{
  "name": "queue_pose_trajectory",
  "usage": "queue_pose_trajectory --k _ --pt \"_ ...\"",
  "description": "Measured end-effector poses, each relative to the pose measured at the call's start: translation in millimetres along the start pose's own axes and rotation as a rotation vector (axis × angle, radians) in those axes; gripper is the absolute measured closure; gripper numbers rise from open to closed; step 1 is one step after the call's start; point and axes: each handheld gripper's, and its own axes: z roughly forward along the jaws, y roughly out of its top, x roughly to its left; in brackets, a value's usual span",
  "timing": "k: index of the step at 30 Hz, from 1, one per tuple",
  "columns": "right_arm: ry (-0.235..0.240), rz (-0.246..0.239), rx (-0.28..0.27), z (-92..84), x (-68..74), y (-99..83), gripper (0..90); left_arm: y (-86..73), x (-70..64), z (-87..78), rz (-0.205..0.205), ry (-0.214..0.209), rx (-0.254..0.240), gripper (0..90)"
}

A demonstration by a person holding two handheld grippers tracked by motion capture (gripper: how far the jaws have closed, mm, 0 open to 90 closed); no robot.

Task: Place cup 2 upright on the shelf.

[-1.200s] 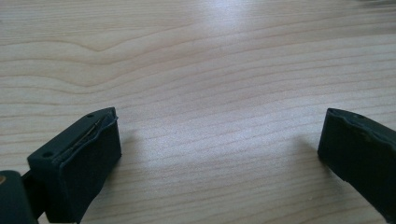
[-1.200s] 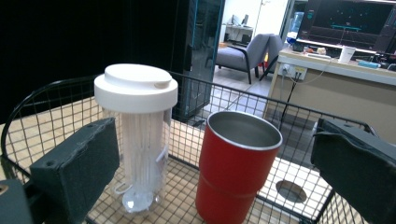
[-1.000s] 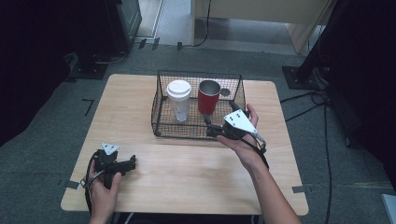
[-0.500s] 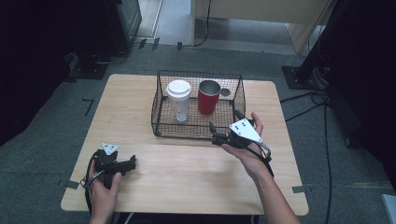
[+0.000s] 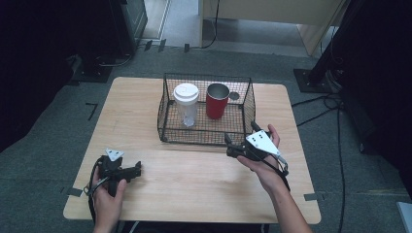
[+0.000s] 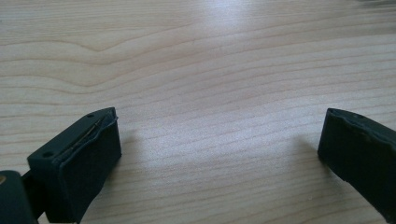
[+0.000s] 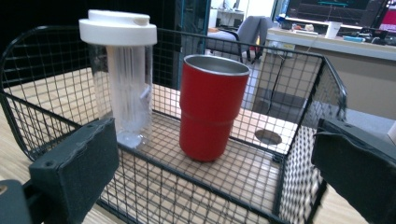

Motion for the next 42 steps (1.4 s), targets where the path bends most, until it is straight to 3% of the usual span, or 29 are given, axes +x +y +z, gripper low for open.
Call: queue_pose_trajectory --k 26,42 --pt "-0.115 0.078 0.117 -30.8 -45.7 -58.7 0.0 0.0 0.1 0.0 0.001 0.0 0.001 0.0" --pt "-0.182 0.043 0.235 -49.9 -67.8 -87.2 0.0 0.0 0.0 0.0 0.0 0.0 0.0 0.0"
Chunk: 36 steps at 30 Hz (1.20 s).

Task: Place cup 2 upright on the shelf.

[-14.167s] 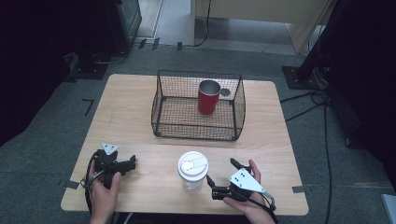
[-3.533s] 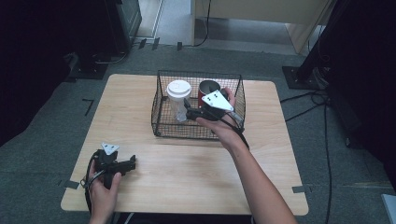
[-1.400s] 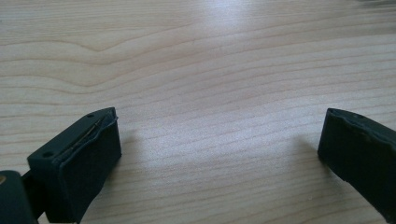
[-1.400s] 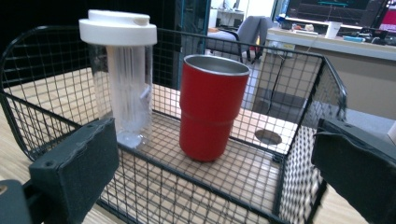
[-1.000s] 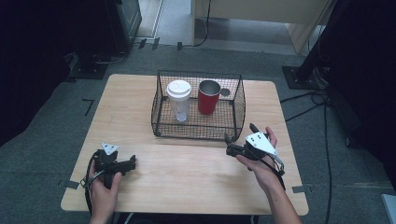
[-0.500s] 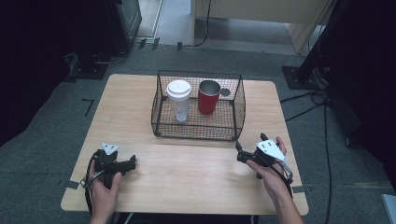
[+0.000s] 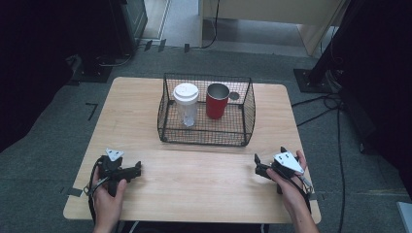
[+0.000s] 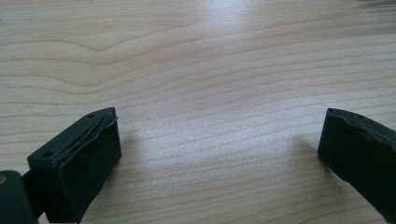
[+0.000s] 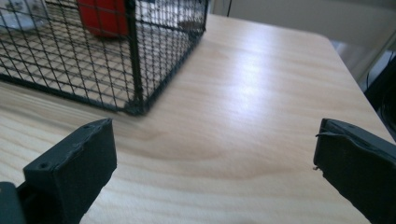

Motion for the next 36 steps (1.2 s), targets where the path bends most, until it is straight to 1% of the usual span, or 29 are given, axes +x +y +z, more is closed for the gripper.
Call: queue_pose_trajectory --k 1,6,11,14,16,19,23,24,25,28,31,36 --pt "-0.002 0.012 0.008 -1.3 -1.7 -0.6 0.0 0.0 0.0 0.0 0.0 0.0 0.0 0.0" --pt "-0.016 0.031 0.025 -7.6 -8.8 -3.8 0.0 0.0 0.0 0.0 0.0 0.0 0.0 0.0" --pt "-0.023 0.05 0.077 -13.3 -15.9 -7.1 0.0 0.0 0.0 0.0 0.001 0.0 0.0 0.0" --pt "-0.029 0.065 0.137 -16.3 -21.5 -9.6 0.0 -0.1 0.0 0.0 0.0 0.0 0.0 0.0" --pt "-0.031 0.077 0.167 -17.9 -25.0 -11.2 0.0 -0.1 0.0 0.0 0.001 0.0 0.0 0.0" --pt "-0.029 0.105 0.201 -21.6 -29.7 -13.7 0.0 -0.1 0.0 0.0 0.0 0.0 0.0 0.0" --pt "-0.028 0.108 0.242 -25.3 -31.9 -16.5 0.0 -0.1 0.0 0.0 0.001 0.0 0.0 0.0" --pt "-0.028 0.107 0.261 -25.9 -32.7 -17.4 0.0 -0.1 0.0 0.0 0.0 0.0 0.0 0.0" --pt "-0.025 0.107 0.292 -26.5 -34.2 -18.7 0.0 -0.1 0.0 0.0 0.001 0.0 0.0 0.0" --pt "-0.02 0.129 0.358 -28.2 -38.6 -22.2 0.0 -0.1 0.0 0.0 0.001 0.0 0.0 0.0" --pt "-0.027 0.138 0.383 -31.8 -42.0 -25.0 0.0 -0.1 0.0 0.0 0.001 0.0 0.0 0.0" --pt "-0.035 0.141 0.383 -38.0 -45.7 -28.1 0.0 -0.1 0.0 0.0 0.0 0.0 0.0 0.0"
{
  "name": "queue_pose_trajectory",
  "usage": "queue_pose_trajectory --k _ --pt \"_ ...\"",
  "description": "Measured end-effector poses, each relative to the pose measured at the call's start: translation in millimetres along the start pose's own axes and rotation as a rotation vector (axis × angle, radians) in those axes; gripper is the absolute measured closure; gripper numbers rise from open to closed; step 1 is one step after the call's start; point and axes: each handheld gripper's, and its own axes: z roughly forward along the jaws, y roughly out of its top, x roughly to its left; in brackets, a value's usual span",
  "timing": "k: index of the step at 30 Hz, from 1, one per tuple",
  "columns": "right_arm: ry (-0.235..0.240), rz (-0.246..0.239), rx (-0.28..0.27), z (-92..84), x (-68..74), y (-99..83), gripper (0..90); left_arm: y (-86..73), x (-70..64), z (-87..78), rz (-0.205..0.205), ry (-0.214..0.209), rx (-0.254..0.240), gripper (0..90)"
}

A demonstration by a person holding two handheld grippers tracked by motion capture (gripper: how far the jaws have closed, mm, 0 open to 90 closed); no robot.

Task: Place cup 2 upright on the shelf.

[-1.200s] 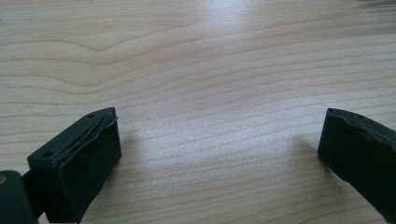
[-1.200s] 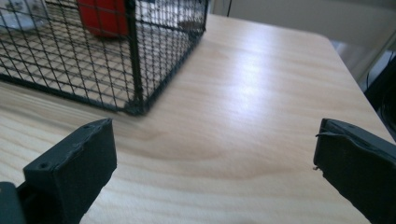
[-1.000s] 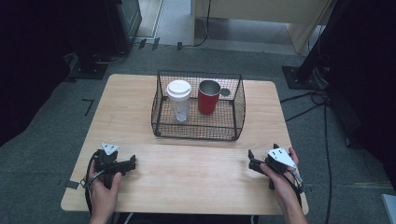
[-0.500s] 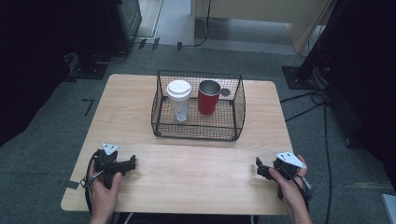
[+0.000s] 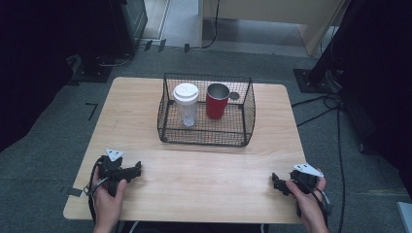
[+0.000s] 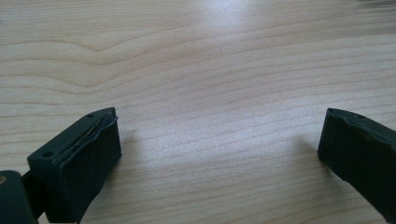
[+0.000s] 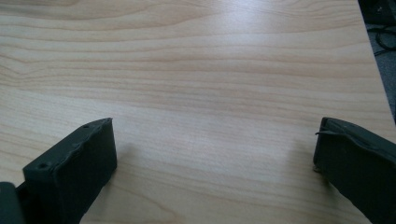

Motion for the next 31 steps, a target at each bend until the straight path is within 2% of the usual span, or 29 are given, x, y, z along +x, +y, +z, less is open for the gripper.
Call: queue_pose_trajectory --k 10,31 --pt "0.003 -0.005 0.001 -9.8 -16.4 -9.1 0.0 0.0 0.0 0.0 0.0 0.0 0.0 0.0" --pt "0.013 -0.016 0.002 -8.2 -16.9 -7.6 0.0 0.0 0.1 0.0 0.0 0.0 0.0 0.0"
